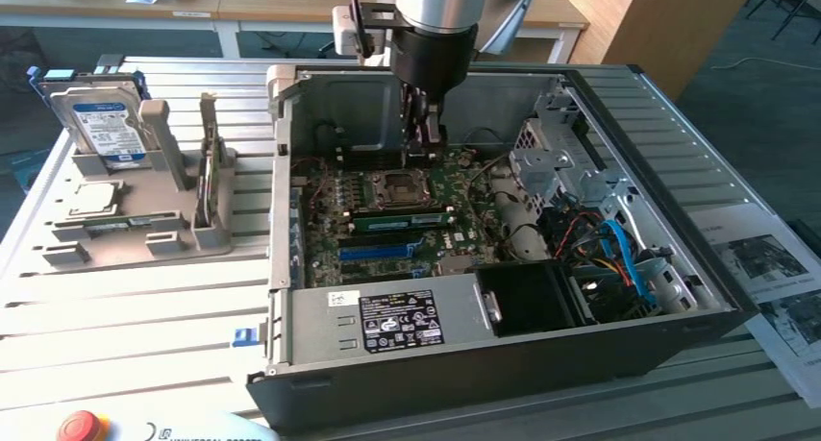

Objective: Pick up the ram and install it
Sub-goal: 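Press down the ram until it locks into place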

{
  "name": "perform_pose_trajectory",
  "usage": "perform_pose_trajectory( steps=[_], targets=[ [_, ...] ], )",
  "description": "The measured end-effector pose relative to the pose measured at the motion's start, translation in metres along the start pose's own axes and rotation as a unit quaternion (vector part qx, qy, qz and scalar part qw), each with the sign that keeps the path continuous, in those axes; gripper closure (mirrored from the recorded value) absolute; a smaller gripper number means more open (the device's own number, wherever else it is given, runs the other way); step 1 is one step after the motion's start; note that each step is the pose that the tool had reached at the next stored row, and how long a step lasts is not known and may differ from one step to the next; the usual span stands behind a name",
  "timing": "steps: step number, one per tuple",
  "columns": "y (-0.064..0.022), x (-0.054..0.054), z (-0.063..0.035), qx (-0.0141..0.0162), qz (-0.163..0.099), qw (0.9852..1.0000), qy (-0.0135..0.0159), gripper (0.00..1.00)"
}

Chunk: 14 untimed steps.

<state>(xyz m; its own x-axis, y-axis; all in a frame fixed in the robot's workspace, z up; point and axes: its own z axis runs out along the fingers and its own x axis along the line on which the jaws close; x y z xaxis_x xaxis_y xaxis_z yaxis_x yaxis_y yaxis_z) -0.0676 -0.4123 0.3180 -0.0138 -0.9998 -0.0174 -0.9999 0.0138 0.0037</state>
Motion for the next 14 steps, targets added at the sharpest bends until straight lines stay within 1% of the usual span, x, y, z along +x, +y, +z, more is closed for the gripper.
perform_pose_trajectory(
  steps=[8,11,14],
  targets=[
    [0.0,0.0,0.0,0.0002,0.011,0.9999,-0.0001,0.9],
    [0.0,0.0,0.0,0.0004,0.026,0.9997,-0.0001,0.9],
    [0.0,0.0,0.0,0.0007,0.043,0.9991,-0.0001,0.9]
  ],
)
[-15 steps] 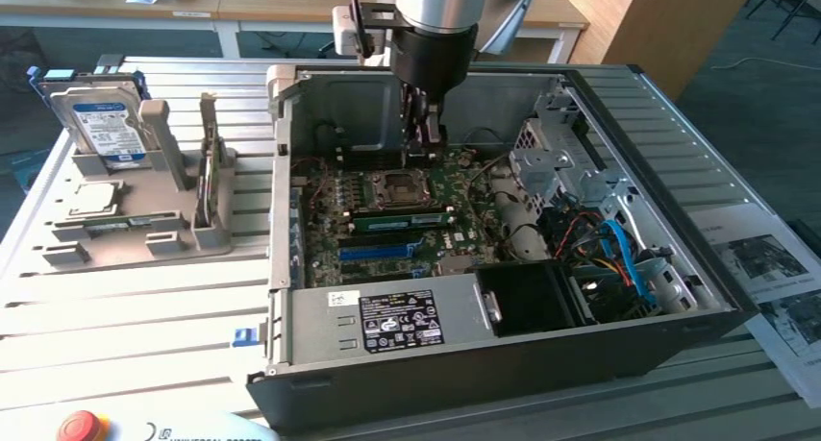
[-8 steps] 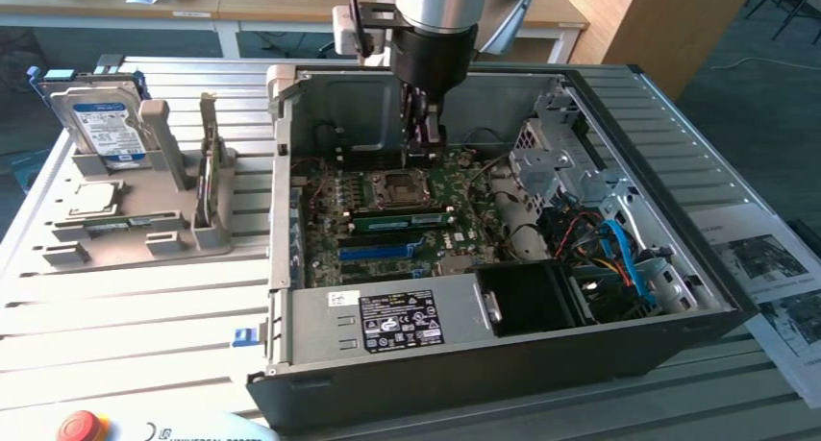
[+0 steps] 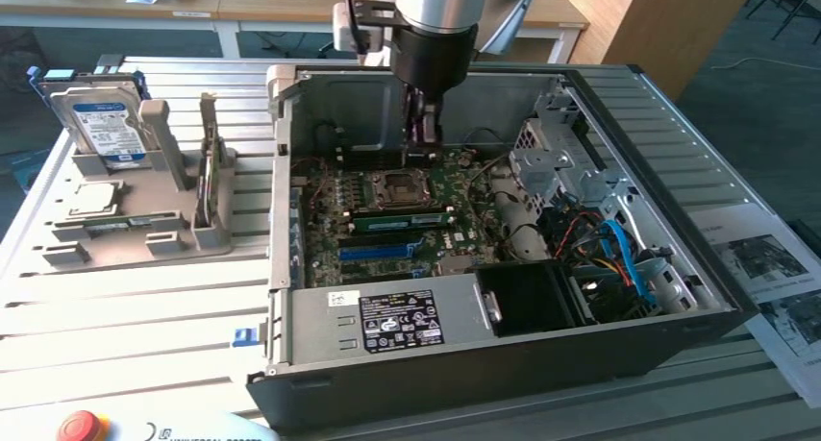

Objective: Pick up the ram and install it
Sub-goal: 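Press down the ram until it locks into place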

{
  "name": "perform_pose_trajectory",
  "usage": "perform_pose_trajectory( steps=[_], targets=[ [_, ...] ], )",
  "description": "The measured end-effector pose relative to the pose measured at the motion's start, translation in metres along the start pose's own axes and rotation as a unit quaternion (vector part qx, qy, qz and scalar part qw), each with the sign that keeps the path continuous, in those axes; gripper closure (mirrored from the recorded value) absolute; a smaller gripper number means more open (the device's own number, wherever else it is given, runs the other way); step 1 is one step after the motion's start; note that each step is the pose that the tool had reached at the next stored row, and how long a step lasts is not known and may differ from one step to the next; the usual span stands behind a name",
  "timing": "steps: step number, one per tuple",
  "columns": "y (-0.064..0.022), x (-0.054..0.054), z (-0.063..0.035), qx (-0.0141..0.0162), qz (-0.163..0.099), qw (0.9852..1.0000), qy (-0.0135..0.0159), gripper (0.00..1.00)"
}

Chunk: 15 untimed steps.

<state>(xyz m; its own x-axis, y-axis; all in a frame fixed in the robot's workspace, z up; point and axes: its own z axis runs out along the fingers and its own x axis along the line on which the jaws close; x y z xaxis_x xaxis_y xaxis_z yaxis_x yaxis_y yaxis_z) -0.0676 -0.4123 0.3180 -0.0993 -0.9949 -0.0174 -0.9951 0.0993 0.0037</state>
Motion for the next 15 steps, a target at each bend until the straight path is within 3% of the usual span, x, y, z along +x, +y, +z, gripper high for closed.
perform_pose_trajectory(
  steps=[8,15],
  targets=[
    [0.0,0.0,0.0,0.0009,0.054,0.9986,-0.0002,0.9],
    [0.0,0.0,0.0,0.0019,0.112,0.9937,-0.0004,0.9]
  ],
)
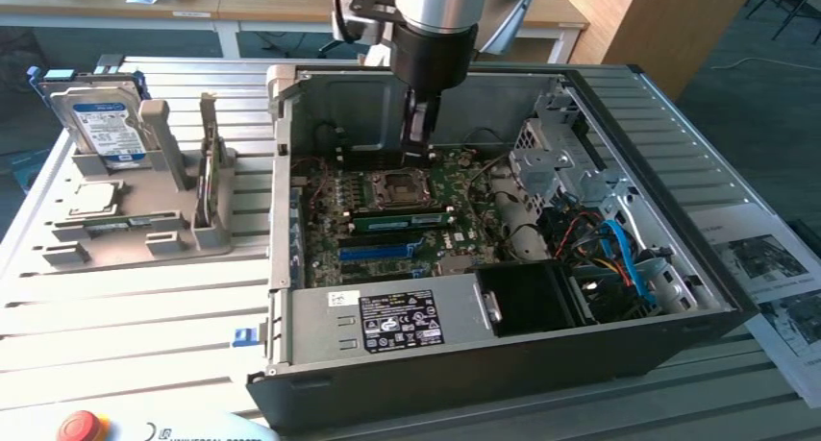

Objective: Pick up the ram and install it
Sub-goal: 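Press down the ram until it locks into place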

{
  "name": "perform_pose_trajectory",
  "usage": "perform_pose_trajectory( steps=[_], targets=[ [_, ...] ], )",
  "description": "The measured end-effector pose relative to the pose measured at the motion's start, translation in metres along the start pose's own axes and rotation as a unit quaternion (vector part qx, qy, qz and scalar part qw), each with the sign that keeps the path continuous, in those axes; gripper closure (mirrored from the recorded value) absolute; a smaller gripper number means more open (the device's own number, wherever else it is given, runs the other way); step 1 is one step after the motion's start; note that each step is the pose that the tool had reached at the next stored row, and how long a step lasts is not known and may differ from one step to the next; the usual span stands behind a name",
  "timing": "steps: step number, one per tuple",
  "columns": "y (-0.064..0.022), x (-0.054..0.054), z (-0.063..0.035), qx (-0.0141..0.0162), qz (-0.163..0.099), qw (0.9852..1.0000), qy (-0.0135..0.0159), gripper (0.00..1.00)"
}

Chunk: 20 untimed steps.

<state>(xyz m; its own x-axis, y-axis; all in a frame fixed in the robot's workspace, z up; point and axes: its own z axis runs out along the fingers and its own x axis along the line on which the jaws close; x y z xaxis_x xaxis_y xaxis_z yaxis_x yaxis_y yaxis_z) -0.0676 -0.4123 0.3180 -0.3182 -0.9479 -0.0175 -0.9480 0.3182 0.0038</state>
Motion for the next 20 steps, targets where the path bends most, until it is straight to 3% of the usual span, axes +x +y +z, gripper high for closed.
perform_pose_trajectory(
  steps=[5,10,15,20],
  targets=[
    [0.0,0.0,0.0,0.0007,0.043,0.9991,-0.0002,0.9],
    [0.0,0.0,0.0001,0.0015,0.088,0.9961,-0.0003,0.9],
    [0.0,0.0,0.0002,0.0023,0.133,0.9911,-0.0005,0.9],
    [0.0,0.0,0.0003,0.0031,0.176,0.9844,-0.0006,0.9]
  ],
)
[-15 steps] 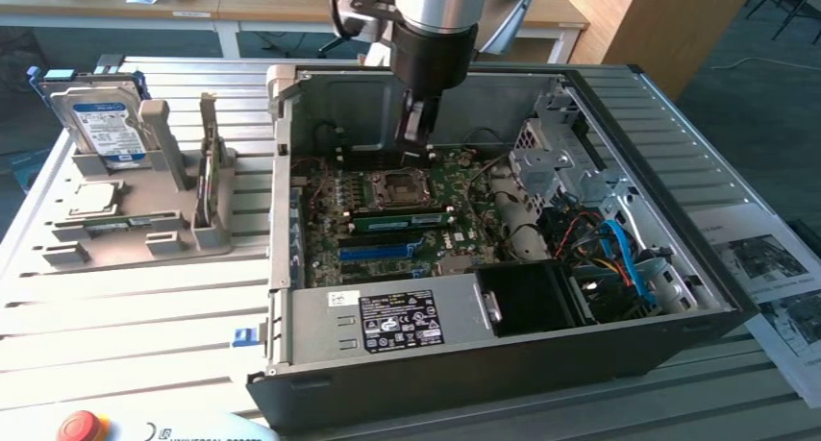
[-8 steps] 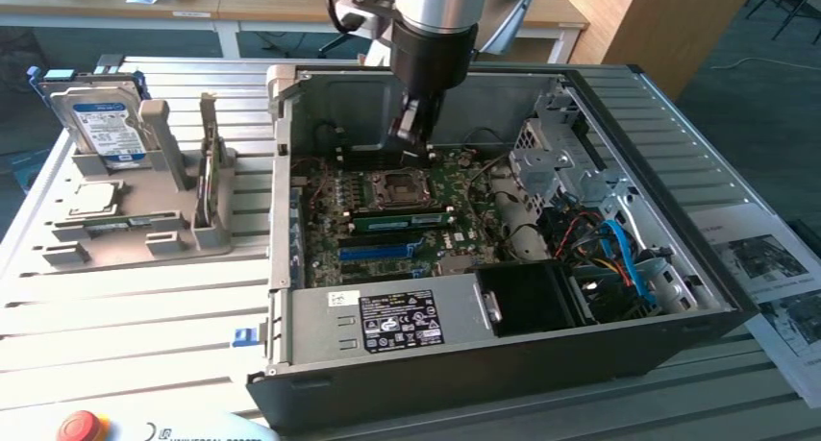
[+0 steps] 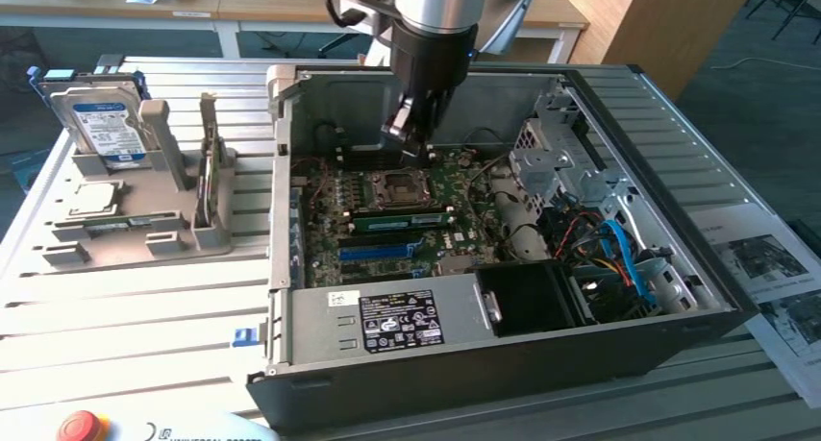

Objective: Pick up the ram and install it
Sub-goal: 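Press down the ram until it locks into place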

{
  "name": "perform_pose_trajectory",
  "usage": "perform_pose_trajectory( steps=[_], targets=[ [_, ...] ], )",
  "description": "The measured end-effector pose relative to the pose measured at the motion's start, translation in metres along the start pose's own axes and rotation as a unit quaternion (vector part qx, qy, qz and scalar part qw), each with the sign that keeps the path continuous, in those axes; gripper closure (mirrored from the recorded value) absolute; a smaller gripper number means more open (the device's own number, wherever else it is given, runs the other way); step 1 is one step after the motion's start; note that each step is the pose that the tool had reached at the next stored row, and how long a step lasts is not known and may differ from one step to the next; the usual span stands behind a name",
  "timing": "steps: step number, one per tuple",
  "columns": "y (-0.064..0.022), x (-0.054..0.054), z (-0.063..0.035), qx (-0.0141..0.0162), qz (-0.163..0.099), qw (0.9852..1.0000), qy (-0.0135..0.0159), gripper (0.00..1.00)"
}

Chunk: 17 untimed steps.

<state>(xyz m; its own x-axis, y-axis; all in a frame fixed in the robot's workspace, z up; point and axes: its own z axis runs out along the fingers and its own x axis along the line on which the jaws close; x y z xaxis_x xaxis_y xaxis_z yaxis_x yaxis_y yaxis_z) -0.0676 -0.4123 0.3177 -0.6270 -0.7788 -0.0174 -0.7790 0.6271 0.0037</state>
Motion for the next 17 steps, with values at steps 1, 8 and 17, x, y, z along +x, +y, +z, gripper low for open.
perform_pose_trajectory(
  steps=[1,8,17],
  targets=[
    [0.0,0.0,0.0,0.0002,0.009,1.0,0.0,0.9],
    [0.0,0.0,0.0002,0.0012,0.067,0.9977,-0.0004,0.9],
    [0.0,0.0,0.0003,0.0027,0.145,0.9894,-0.0007,0.9]
  ],
)
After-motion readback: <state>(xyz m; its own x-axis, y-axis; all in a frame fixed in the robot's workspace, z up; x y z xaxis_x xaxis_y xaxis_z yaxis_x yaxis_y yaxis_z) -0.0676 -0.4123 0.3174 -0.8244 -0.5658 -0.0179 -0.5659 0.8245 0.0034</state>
